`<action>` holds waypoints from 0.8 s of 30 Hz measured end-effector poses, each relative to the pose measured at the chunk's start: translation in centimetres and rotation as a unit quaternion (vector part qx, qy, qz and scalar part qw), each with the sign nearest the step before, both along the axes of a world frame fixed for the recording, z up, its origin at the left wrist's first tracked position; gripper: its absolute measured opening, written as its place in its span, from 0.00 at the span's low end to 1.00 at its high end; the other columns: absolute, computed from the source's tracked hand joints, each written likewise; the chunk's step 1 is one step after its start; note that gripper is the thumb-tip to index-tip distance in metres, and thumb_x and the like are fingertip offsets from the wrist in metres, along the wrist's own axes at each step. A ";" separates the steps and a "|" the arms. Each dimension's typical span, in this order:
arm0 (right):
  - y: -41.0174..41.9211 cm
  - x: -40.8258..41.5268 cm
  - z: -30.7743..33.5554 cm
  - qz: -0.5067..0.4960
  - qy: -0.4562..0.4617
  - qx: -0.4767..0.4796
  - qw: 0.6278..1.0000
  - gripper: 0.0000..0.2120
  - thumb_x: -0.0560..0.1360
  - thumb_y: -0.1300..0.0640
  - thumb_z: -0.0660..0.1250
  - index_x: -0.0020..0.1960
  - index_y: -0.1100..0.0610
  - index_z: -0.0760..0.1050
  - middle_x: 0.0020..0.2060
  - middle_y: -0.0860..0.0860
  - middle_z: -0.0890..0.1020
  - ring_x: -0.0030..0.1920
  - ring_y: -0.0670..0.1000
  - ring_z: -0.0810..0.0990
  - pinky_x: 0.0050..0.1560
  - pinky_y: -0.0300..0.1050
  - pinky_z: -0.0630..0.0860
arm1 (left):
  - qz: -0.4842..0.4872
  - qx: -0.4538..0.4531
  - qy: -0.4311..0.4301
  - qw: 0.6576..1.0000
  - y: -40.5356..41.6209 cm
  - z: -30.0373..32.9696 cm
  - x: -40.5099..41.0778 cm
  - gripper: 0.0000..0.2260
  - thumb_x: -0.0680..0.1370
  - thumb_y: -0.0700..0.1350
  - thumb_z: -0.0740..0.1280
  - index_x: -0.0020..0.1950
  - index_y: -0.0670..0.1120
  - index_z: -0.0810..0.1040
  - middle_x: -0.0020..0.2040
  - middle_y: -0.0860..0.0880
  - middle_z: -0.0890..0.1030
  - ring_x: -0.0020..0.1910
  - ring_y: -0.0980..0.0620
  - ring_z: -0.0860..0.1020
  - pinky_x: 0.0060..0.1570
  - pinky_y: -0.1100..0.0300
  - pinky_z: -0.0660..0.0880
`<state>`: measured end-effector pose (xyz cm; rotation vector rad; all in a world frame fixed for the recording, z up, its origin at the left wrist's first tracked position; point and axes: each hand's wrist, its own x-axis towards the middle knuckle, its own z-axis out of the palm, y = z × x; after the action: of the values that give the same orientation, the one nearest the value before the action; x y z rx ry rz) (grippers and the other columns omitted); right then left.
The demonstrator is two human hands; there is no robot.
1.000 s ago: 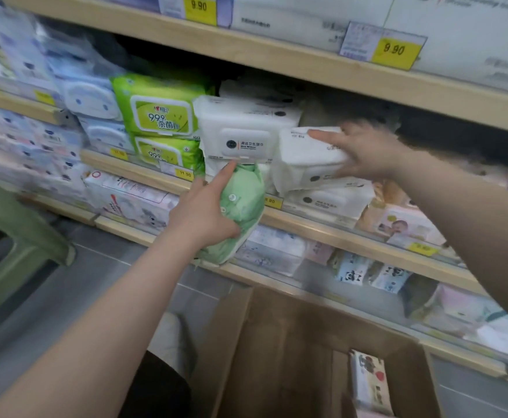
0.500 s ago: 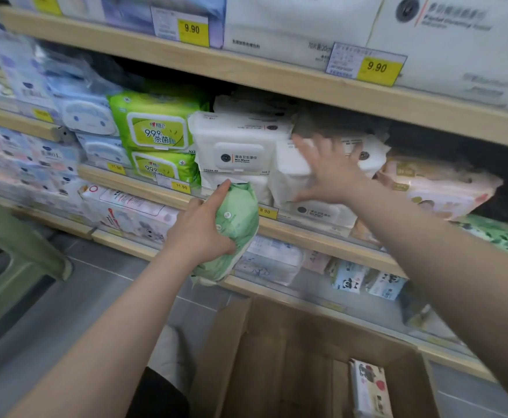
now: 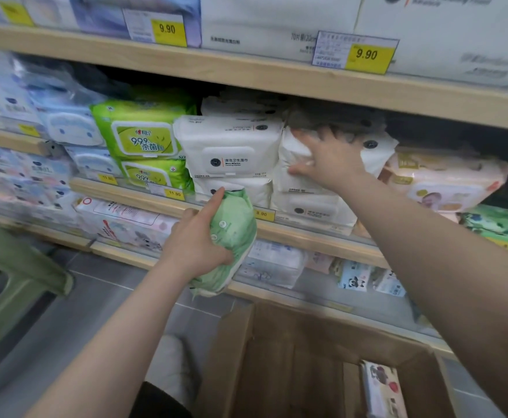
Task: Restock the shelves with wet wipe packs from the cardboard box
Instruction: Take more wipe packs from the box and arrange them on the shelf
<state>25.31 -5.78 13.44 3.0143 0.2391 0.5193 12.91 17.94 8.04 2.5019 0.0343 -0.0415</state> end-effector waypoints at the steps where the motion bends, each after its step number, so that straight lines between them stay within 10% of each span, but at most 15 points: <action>1: -0.1 0.0 0.0 0.003 0.003 0.007 1.000 0.36 0.70 0.33 0.64 0.74 0.40 0.56 0.69 0.56 0.65 0.70 0.59 0.62 0.68 0.72 0.53 | 0.001 0.001 -0.002 1.000 0.0 0.0 0.0 0.51 0.62 0.46 0.76 0.72 0.70 0.46 0.56 0.46 0.68 0.60 0.41 0.68 0.58 0.47 0.71; 10: -1.7 -7.9 -0.8 0.145 -0.044 0.132 0.980 0.33 0.74 0.48 0.69 0.74 0.54 0.60 0.73 0.56 0.63 0.74 0.56 0.58 0.74 0.57 0.43 | -0.052 -0.005 0.011 0.999 -3.0 -0.5 -0.9 0.51 0.62 0.47 0.75 0.72 0.70 0.45 0.59 0.47 0.67 0.61 0.41 0.69 0.59 0.48 0.72; 14: -3.9 -17.1 -4.3 0.085 0.070 0.269 0.957 0.32 0.76 0.45 0.65 0.75 0.52 0.59 0.73 0.53 0.62 0.73 0.52 0.59 0.72 0.44 0.52 | -0.122 0.000 0.002 0.993 -6.3 -0.2 -2.5 0.51 0.62 0.46 0.75 0.73 0.69 0.46 0.58 0.47 0.67 0.62 0.42 0.70 0.57 0.52 0.72; 21: -6.5 -25.8 -6.3 -0.035 0.214 0.603 0.768 0.17 0.80 0.46 0.57 0.68 0.46 0.65 0.57 0.39 0.75 0.55 0.39 0.74 0.49 0.27 0.68 | -0.247 -0.048 -0.027 0.967 -14.6 -0.7 -8.8 0.49 0.63 0.49 0.73 0.73 0.69 0.45 0.63 0.48 0.67 0.62 0.44 0.69 0.61 0.50 0.70; 24: -8.4 -26.6 -7.2 -0.066 0.170 0.718 0.672 0.17 0.77 0.51 0.64 0.65 0.51 0.70 0.55 0.47 0.81 0.53 0.45 0.80 0.55 0.37 0.75 | -0.271 -0.046 -0.052 0.960 -18.2 -1.4 -11.2 0.49 0.64 0.54 0.71 0.73 0.67 0.41 0.64 0.48 0.67 0.64 0.45 0.67 0.64 0.50 0.67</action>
<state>-1.28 -14.22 6.28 4.5713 -0.8090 0.0021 1.70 -0.26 6.63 2.3436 -0.6809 -0.1336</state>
